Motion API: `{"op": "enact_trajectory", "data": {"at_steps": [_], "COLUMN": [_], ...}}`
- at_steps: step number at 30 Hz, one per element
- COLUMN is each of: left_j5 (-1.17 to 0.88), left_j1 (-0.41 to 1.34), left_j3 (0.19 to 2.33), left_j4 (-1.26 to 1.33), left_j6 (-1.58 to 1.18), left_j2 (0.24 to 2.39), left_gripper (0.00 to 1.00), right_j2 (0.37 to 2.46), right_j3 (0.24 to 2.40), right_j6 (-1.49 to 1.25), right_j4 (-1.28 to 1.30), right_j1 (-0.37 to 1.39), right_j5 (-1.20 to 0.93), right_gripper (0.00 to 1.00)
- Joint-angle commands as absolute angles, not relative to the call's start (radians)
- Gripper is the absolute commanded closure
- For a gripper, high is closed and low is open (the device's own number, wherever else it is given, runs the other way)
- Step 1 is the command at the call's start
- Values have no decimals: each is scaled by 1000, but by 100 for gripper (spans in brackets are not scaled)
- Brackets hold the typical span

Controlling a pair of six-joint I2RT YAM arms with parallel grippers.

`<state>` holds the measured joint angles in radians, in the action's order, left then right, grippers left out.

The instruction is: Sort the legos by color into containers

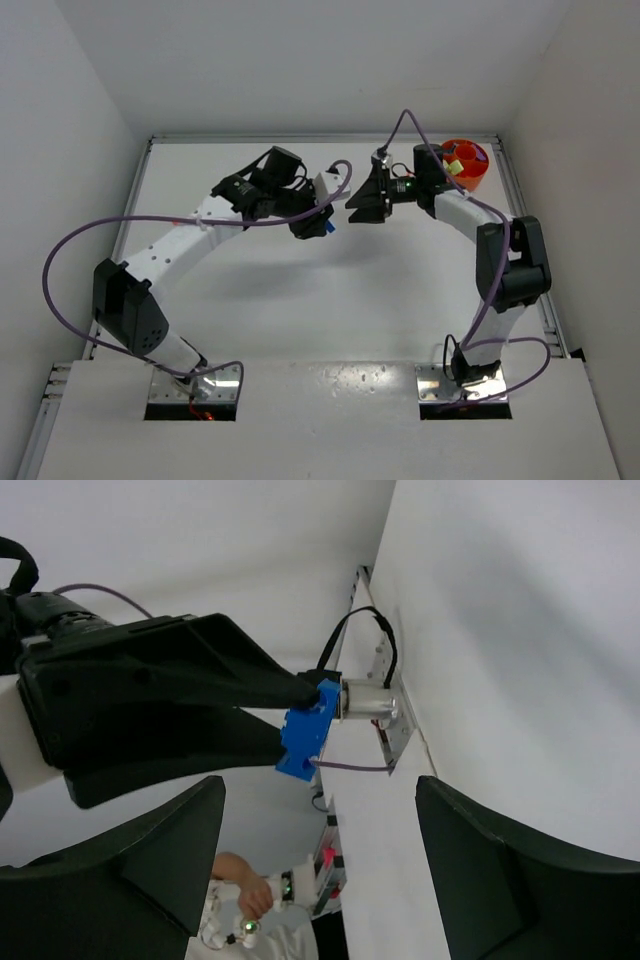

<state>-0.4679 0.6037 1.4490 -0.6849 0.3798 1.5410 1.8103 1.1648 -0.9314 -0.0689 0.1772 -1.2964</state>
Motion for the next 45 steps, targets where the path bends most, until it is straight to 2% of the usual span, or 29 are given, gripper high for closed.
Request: {"op": "enact_trajectory", "data": {"at_steps": [1, 12, 19, 23, 27, 32, 35, 37, 40, 41, 44, 45], "left_j5": [-442, -442, -442, -442, -442, -433, -423, -423, -436, -449, -449, -449], "left_j1": [633, 663, 672, 672, 672, 672, 672, 672, 660, 637, 612, 612], "left_j3": [1465, 1494, 1503, 1503, 1503, 1503, 1483, 1483, 1474, 1474, 1465, 1465], "left_j4": [-650, -650, -650, -650, -641, -641, -641, -641, -641, -641, -652, -652], "left_j6": [374, 356, 356, 356, 356, 356, 356, 356, 356, 356, 356, 356], "left_j2": [1545, 1563, 1572, 1582, 1582, 1582, 1582, 1582, 1560, 1560, 1540, 1528], "left_gripper": [88, 88, 89, 89, 89, 89, 89, 85, 63, 50, 41, 37], "right_j2": [1821, 1852, 1870, 1881, 1881, 1881, 1881, 1881, 1862, 1862, 1838, 1838], "right_j3": [1190, 1218, 1227, 1227, 1227, 1227, 1227, 1227, 1227, 1236, 1275, 1293], "right_j6": [-980, -948, -948, -948, -948, -948, -939, -930, -894, -878, -732, -616], "right_j4": [-158, -149, -149, -149, -149, -149, -149, -138, -106, -91, 62, 197], "right_j1": [215, 281, 311, 322, 331, 331, 331, 321, 301, 290, 249, 239], "right_j5": [-1344, -1344, -1344, -1344, -1344, -1344, -1344, -1335, -1335, -1324, -1275, -1253], "right_gripper": [22, 26, 32, 40, 57, 68, 86, 92, 97, 97, 99, 99]}}
